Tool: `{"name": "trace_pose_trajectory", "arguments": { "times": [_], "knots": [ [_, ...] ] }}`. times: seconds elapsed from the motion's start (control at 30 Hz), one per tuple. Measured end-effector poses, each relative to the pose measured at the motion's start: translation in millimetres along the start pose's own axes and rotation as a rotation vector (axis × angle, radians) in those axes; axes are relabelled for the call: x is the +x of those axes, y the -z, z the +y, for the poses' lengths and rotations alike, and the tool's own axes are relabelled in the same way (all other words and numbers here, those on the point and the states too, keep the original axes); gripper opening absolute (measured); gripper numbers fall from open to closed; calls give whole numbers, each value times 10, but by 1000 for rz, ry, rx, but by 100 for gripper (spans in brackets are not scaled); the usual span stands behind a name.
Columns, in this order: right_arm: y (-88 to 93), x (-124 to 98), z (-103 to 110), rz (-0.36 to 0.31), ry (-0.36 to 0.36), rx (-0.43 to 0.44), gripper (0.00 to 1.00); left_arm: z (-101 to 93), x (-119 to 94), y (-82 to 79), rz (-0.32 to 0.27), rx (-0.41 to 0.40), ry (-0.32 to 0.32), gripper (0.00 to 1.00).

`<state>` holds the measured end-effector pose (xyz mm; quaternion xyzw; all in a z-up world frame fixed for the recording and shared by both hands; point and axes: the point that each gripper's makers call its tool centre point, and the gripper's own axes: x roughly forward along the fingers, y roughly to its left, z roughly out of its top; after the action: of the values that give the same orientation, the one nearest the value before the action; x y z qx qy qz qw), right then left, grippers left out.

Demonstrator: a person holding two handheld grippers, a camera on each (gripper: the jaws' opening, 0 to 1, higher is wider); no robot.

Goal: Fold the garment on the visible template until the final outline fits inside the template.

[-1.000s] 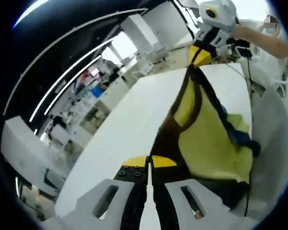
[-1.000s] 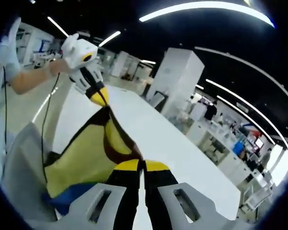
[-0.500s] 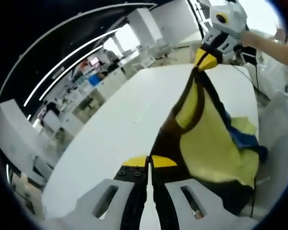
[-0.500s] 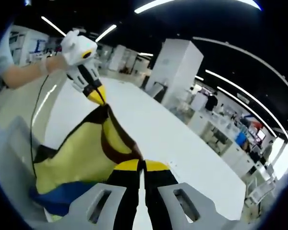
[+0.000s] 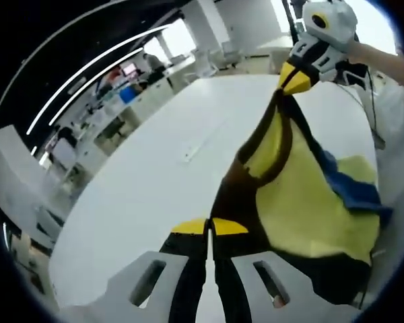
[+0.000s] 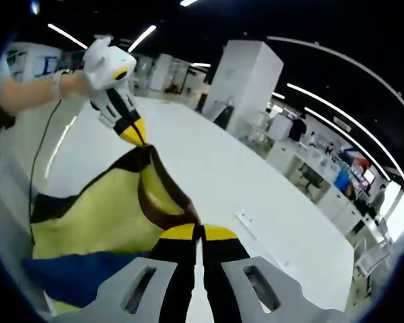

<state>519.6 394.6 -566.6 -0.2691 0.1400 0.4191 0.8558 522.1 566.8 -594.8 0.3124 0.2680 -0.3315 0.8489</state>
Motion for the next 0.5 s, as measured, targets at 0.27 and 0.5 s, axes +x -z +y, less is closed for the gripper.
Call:
{"name": "trace_pose_trajectory", "arguments": {
  "times": [0.27, 0.5],
  "knots": [
    [198, 334, -178, 32, 9, -2, 3, 65, 327, 152, 37, -20, 27, 0],
    [422, 575, -183, 79, -7, -4, 3, 158, 664, 254, 74, -18, 36, 0]
  ]
}}
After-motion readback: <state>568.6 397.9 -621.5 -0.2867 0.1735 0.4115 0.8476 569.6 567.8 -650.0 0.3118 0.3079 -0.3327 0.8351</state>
